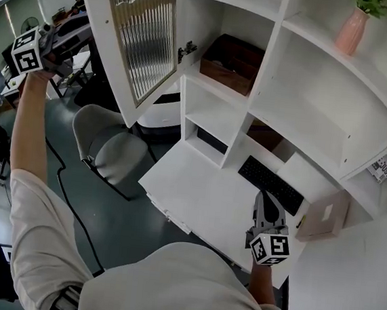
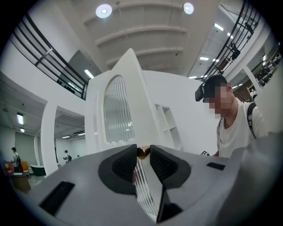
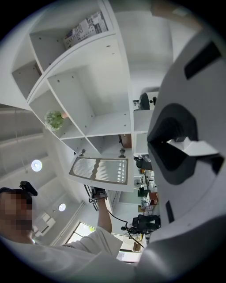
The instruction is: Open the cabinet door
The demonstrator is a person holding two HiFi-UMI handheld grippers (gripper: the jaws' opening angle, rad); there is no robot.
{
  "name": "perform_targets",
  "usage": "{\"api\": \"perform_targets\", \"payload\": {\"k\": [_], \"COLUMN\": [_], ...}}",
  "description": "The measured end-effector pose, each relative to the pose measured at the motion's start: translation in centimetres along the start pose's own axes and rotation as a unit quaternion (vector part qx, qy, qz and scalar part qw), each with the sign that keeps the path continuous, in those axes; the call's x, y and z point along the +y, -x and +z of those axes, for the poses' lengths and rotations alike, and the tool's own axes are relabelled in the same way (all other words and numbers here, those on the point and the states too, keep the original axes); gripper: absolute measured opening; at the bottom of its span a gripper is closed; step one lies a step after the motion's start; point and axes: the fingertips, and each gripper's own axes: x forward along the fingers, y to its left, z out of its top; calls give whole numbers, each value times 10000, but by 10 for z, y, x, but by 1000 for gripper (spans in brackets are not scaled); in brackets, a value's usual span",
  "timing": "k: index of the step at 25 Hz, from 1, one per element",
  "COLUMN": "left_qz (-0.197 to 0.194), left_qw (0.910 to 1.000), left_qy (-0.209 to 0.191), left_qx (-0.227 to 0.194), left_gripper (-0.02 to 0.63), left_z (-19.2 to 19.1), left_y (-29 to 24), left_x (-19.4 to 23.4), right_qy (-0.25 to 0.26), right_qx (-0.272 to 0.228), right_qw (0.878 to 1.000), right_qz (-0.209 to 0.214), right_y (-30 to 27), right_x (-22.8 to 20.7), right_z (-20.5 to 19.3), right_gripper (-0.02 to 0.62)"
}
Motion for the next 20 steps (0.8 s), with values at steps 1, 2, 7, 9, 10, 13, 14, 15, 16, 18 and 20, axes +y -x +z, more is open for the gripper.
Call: {"api": "perform_targets", "payload": {"k": [1,2,7,9,10,13,14,15,16,18,20], "left_qz": [20,36,246,354,378,468,501,537,568,595,668], "left_qw": [10000,9999,9988,9980,9977,9973,9971,9969,9967,9963,9958], "left_qy": [50,99,290,385,419,415,410,409,416,449,437], "left_qx": [-40,-81,-307,-367,-378,-397,-400,-404,-409,-428,-446], "left_gripper": [92,92,66,58,58,58,60,60,60,60,61], "left_z": [-1,-1,-5,-8,-9,-8,-8,-8,-8,-10,-9], "left_y": [4,7,27,35,36,38,39,40,40,41,42], "left_x": [3,6,22,28,30,34,35,35,36,37,38], "right_qy": [3,3,15,24,23,31,38,42,43,35,27], "right_qx": [5,8,40,53,57,59,58,56,53,53,56], "right_qw": [10000,10000,10000,9999,9999,9998,9998,9998,9997,9997,9997], "right_qz": [11,19,59,92,107,171,192,209,221,233,239], "right_y": [-1,-1,-5,-7,-9,-13,-14,-14,-15,-15,-15], "right_x": [1,2,7,9,10,16,18,19,20,21,21], "right_z": [0,0,-1,-2,-2,-1,-1,-1,-1,-2,-2], "right_gripper": [5,5,5,5,5,5,5,5,5,5,5]}}
